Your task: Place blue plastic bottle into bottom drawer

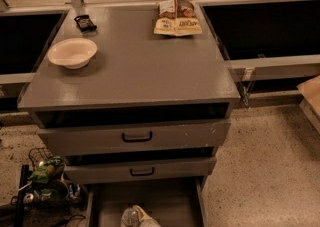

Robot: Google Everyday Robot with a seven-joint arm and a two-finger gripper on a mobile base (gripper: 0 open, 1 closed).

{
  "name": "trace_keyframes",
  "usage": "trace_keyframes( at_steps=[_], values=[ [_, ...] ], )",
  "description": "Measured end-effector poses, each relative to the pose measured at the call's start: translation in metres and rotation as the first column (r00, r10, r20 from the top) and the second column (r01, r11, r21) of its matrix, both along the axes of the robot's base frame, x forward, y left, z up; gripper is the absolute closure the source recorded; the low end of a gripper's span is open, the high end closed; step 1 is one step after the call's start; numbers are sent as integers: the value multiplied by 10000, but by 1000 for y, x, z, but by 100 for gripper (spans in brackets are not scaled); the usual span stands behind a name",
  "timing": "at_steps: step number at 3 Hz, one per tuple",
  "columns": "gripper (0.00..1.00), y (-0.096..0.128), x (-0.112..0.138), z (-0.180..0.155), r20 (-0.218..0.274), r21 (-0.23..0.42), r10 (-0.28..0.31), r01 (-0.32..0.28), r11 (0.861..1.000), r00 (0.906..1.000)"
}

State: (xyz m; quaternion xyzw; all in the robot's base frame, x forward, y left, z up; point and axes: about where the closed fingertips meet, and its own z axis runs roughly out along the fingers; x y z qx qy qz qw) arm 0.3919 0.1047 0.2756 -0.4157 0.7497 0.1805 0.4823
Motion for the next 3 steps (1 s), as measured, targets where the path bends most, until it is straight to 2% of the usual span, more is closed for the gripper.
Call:
trace_keyframes(
  at_steps=[1, 2, 3],
  values=[
    [19, 0, 0, 0, 0, 0, 0, 0, 10000, 10000],
    [0, 0, 0, 0, -4, 3, 4, -4, 10000, 10000],
    [0, 0, 0, 0, -4, 3, 4, -4, 10000, 10000]
  ],
)
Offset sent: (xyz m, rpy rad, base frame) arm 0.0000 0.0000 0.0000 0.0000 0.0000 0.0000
